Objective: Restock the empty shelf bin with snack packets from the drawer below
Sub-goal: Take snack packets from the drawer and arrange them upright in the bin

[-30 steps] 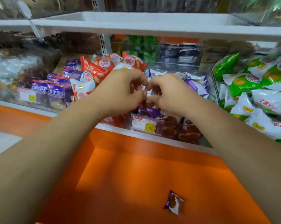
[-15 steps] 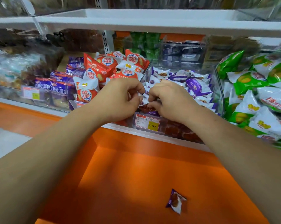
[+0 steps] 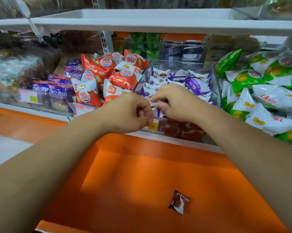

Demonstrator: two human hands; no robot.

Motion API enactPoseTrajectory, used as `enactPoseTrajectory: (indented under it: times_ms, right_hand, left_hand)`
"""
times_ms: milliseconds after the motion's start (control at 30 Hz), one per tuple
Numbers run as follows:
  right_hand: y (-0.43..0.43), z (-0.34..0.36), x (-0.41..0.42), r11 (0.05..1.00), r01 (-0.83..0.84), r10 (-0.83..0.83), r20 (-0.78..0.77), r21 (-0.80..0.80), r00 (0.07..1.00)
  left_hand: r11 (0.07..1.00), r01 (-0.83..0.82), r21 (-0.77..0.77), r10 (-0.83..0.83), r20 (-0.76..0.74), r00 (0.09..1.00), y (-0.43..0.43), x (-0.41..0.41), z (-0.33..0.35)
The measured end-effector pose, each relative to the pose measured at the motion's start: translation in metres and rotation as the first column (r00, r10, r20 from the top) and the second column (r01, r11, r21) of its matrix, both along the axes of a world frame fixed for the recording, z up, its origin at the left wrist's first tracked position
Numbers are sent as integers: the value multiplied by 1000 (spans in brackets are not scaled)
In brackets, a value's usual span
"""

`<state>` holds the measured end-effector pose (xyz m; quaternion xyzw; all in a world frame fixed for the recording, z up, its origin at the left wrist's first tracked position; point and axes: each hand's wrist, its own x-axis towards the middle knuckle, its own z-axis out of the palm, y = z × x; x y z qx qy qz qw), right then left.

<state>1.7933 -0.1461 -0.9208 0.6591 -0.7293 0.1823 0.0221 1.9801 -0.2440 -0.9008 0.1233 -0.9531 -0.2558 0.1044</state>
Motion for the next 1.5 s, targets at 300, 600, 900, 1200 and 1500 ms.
enactPoseTrajectory:
  times_ms: [300,600,900,1200,1500]
  right_hand:
    - [102,13,47,992,125,-125,-104,-5,987]
    - [145,-121,7,688,149,-276,66,710,959]
    - [158,-181,-32,692,146,-540,372,707,755]
    - [155,-150,2,586,-13,-685,504,810,527]
    - [139,-51,73,878,-10,-476,876,478,69]
  left_hand:
    - [968,196,157,-249,501,829,69,-31,-90]
    - [922,379,73,-279,806,522,119,-81,-250]
    - [911,403,85,-289,829,479,145,-93,-326]
    - [945,202,259,-317,561,765,128,-56,-210]
    - [910,-20,415,-27,108,994,120,31,-60]
